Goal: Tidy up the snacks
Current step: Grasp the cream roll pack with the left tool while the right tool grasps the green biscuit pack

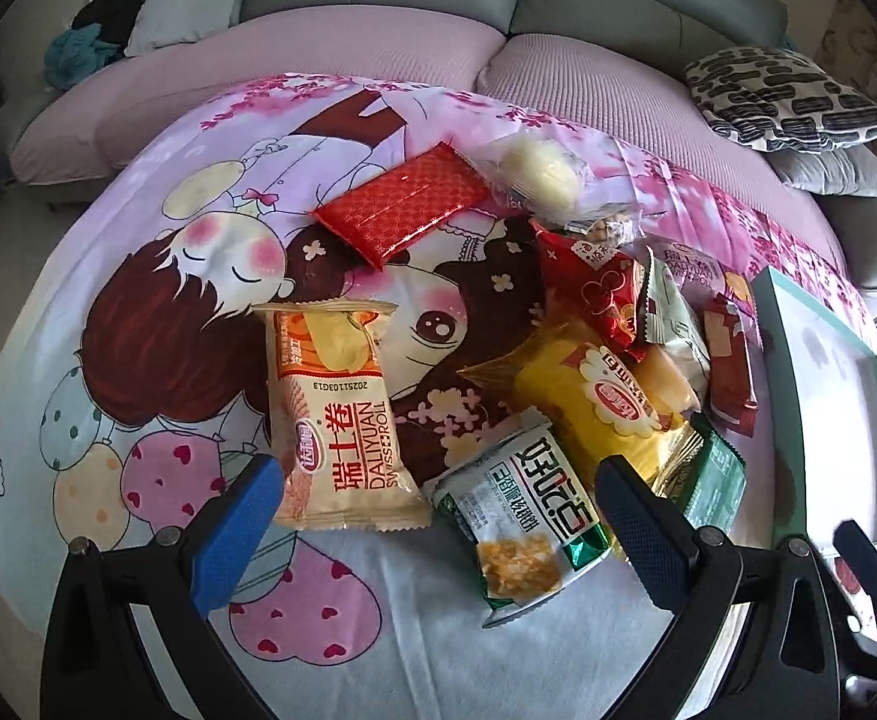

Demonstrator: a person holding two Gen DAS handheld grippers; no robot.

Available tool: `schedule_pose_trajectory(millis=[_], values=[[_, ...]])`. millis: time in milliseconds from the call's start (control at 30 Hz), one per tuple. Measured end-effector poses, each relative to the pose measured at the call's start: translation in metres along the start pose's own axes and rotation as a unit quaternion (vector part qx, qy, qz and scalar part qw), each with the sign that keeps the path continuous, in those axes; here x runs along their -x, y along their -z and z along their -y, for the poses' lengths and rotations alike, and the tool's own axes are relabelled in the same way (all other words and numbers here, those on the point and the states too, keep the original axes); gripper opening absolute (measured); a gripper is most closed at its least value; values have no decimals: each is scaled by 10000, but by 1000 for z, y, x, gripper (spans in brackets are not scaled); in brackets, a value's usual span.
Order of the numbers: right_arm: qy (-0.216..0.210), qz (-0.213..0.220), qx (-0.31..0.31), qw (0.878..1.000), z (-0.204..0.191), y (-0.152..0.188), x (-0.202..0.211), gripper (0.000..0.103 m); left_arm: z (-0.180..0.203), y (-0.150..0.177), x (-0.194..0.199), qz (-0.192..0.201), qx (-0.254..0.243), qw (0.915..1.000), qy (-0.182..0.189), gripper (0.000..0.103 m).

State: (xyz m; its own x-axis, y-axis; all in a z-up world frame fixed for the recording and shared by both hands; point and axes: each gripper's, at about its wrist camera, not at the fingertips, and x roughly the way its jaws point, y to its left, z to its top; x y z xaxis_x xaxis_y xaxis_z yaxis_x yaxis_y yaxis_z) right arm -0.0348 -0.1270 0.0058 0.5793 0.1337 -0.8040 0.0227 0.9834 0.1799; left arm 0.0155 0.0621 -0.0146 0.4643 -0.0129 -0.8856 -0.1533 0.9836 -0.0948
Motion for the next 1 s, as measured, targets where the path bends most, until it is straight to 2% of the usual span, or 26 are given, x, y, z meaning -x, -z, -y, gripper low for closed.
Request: schedule_pose_trajectory(millis=[167, 300, 467, 567, 633, 733, 1000], values=[[-58, -134, 168, 9998, -16, -5, -22, 103, -10, -1, -7, -90, 242, 9996, -75, 103], [-35, -164, 88, 9998, -17, -7, -34, 103, -18, -1, -15, -283, 388, 9988, 9, 103], [37, -317, 37, 9995, -15, -5, -46, 102, -22, -3, -18, -337, 412, 9986, -25, 103], [183, -390, 95, 9990, -15, -4, -53, 93, -20, -2, -18, -399, 412, 9983, 137, 103], [200, -489, 109, 9985, -15, -3, -58, 89, -16, -1, -18, -408, 323, 9986, 58, 103], [185, -530, 121, 9984, -15, -2, -58, 84, -11, -2, -21, -464, 246, 9986, 6, 103], [299, -584, 177, 9977, -10, 6, -51, 71, -1, -1, -19, -527, 145, 9983, 185, 103]])
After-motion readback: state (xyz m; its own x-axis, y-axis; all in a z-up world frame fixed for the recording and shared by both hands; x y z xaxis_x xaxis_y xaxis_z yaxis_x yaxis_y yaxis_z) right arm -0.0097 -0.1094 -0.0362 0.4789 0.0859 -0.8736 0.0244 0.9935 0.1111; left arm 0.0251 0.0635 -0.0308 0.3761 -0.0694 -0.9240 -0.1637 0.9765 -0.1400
